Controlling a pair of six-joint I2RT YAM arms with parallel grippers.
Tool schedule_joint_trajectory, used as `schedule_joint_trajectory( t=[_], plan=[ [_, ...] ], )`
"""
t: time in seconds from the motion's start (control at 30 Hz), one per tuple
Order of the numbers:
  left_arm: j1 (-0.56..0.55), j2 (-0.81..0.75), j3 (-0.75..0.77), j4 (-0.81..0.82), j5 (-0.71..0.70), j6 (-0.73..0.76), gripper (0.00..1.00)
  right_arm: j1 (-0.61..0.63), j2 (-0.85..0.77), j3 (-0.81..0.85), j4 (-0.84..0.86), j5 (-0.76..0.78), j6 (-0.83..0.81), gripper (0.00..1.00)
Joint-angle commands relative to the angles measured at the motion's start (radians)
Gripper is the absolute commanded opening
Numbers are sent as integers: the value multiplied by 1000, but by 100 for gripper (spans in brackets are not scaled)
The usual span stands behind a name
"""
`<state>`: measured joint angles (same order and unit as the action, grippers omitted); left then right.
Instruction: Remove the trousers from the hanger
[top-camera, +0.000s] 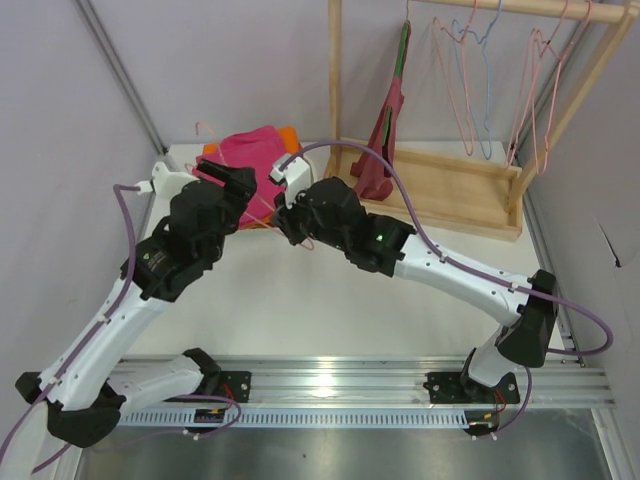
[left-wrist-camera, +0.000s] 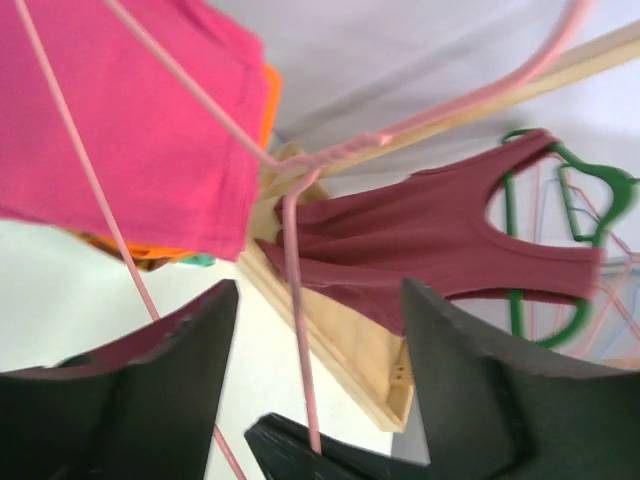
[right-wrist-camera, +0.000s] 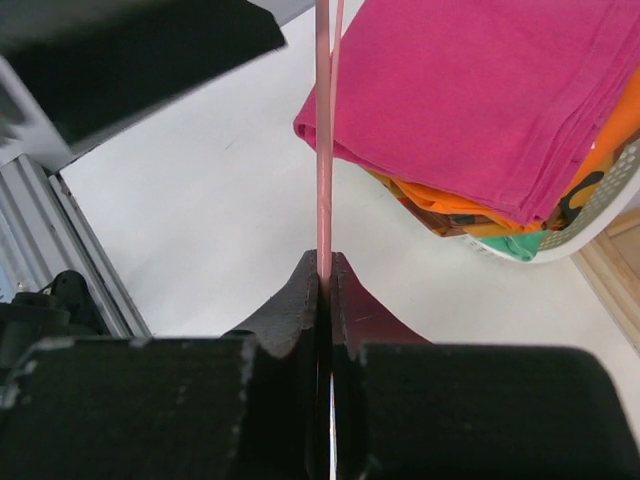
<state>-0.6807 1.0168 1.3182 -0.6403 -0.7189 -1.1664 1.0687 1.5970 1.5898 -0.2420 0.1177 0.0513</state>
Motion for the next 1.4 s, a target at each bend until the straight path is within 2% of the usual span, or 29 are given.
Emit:
schedule_joint_trajectory(
  t=[0.0,0.1,0.2,0.4,0.47,0.6,0.77,0.9,1.03,1.17,1.37],
  plan=[
    [-6,-47,13,125,41,149,73,-13,-3,55,12,16,-13,0],
    [-8,-78,18,99,76,172,90,-32,-14,45,1,5,18,0],
    [-6,-115,10,114,139,227,92,-59,-32,24,-20,-12,45,0],
    [-6,-217,-54,181,305,471,97,-131,-115,-22,-63,-29,116,0],
    [-6,-245,-69,148,280,536,100,-153,-169,-28,-88,-47,128,0],
    [-5,-317,-82,36,90,565,100,-161,-293,-37,-115,-44,102,0],
    [-5,-380,-128,56,-7,603,99,-168,-403,21,-115,86,49,0],
    [-5,-383,-160,97,-7,620,100,-170,-437,96,-97,242,-36,0],
    [-5,-354,-159,97,25,622,100,-170,-430,223,-206,437,-113,0],
    [-5,-346,-174,94,13,608,100,-171,-523,208,-243,502,-85,0],
    [-5,-334,-194,179,30,636,100,-170,-641,148,-373,594,22,0]
  ],
)
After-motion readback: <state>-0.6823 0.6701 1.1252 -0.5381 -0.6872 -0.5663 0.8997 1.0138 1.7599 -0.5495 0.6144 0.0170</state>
